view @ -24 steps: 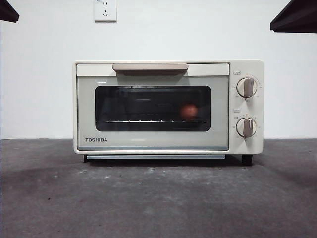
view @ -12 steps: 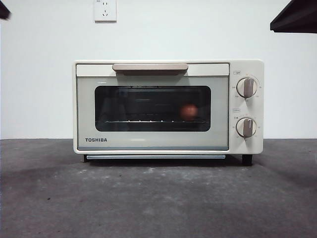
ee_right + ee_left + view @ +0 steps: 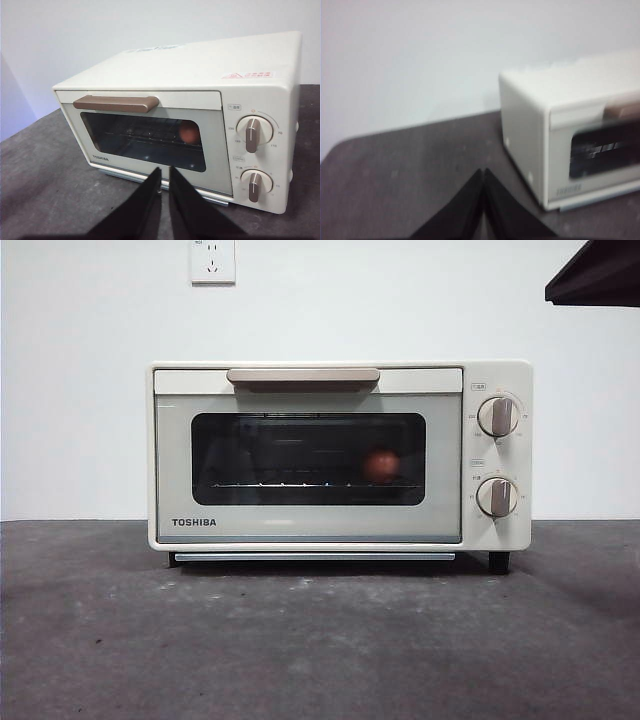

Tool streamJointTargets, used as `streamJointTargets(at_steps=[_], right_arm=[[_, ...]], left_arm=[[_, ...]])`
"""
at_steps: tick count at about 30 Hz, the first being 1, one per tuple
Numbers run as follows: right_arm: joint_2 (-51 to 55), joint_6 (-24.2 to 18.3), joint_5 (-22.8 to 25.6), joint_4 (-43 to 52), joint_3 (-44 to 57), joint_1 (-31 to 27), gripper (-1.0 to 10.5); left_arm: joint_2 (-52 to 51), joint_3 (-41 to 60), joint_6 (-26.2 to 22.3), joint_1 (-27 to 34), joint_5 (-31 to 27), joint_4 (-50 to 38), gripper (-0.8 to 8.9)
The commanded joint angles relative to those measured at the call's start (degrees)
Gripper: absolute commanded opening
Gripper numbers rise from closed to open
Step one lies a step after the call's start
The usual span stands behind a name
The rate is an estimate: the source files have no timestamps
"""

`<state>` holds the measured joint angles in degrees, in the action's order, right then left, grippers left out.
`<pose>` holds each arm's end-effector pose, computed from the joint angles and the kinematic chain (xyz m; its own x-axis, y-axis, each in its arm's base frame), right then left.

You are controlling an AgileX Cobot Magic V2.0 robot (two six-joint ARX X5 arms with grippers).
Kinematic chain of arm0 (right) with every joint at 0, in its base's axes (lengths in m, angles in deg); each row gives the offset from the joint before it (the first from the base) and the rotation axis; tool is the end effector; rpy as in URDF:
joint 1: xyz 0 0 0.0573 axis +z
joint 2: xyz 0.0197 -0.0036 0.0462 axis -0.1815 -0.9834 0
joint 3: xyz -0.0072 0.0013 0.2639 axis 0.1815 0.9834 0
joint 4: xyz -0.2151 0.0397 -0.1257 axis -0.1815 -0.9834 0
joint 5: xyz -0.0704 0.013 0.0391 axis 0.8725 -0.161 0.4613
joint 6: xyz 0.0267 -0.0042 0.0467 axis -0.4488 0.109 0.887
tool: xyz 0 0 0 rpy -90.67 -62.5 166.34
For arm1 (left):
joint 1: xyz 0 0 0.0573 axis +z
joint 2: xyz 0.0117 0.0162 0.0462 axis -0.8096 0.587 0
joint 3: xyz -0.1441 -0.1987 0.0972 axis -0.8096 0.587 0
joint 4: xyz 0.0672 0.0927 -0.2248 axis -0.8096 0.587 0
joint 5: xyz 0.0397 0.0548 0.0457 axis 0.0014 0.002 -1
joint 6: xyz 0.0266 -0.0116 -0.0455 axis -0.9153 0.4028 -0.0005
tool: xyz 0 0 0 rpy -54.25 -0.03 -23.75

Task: Eggoven

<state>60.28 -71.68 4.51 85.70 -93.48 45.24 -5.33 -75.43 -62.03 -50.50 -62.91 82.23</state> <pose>0.1122 0.0760 0.2388 0.8492 0.5253 -0.0536 -0.4974 0.8299 0.2525 0.1029 -0.0010 0.2522 0.9802 -0.1967 -0.0224 0.1979 0.9719 0.1271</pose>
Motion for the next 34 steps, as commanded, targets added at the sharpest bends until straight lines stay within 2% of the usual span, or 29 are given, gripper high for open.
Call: streamJointTargets(at_steps=[1,14,23,34], right_arm=[[-0.1,-0.5,0.0,0.6,-0.3,0.4,0.0],[-0.1,-0.5,0.0,0.6,-0.3,0.4,0.0],[-0.1,-0.5,0.0,0.7,-0.3,0.3,0.0],[-0.1,-0.5,0.0,0.7,-0.3,0.3,0.0]], left_arm=[[-2.7,5.0,-0.7,1.0,-0.2,-1.1,0.08],[-15.1,18.8,-0.2,1.2,-0.2,1.6,0.08],[-16.1,20.1,4.5,1.3,-0.2,4.3,0.08],[-16.1,20.1,4.5,1.3,-0.1,4.0,0.08]])
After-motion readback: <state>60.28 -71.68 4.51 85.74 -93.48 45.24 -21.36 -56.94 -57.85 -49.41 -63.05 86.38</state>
